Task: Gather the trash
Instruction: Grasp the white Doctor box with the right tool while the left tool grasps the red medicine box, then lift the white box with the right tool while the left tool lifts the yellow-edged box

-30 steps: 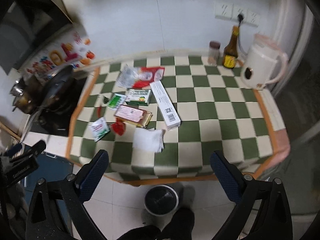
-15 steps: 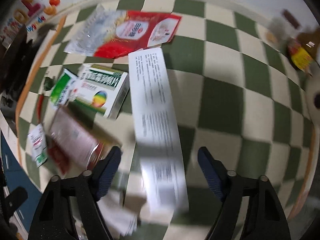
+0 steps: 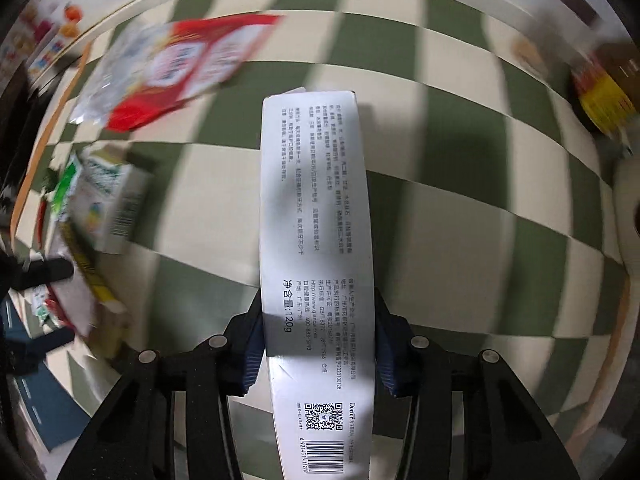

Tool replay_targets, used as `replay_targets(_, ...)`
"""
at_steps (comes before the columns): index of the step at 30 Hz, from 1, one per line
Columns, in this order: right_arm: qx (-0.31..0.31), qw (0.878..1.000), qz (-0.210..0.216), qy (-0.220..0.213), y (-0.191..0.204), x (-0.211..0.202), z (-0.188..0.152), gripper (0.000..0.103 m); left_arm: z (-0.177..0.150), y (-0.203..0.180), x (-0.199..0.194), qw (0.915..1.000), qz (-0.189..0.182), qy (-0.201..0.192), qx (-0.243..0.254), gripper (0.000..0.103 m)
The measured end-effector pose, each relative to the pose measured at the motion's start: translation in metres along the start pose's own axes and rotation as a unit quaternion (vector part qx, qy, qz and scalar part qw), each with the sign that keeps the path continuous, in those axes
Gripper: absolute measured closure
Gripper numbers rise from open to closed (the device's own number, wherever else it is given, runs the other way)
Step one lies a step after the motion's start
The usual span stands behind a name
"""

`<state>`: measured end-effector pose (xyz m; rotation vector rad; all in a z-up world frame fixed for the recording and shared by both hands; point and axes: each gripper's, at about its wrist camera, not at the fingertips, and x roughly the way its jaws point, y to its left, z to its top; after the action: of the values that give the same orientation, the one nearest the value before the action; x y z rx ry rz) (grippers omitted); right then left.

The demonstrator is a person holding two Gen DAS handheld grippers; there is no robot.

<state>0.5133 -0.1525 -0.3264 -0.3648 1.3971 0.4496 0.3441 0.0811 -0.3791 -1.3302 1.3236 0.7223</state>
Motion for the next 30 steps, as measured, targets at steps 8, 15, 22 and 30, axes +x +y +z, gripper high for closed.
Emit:
replay_targets(8, 0.007, 1.000, -0.013, -0.012, -0.020, 0.002, -0.005, 0.054, -0.008, -0.049, -0.004, 0.9829, 0.109, -0.071, 0.131, 0.039)
replay_targets(15, -0.027, 0.999, -0.024, -0.016, -0.004, -0.002, -0.022, 0.055, -0.027, -0.061, -0.003, 0.9625, 0.135, -0.085, 0.219, 0.039)
replay_targets(22, -0.032, 0.999, -0.034, -0.016, 0.008, 0.005, -0.029, 0.054, -0.017, -0.068, -0.008, 0.9567, 0.147, -0.100, 0.230, 0.039)
replay_targets(30, -0.017, 1.000, -0.007, -0.024, 0.005, 0.002, -0.026, 0.055, -0.041, -0.056, -0.042, 0.9319, 0.169, -0.147, 0.285, 0.042)
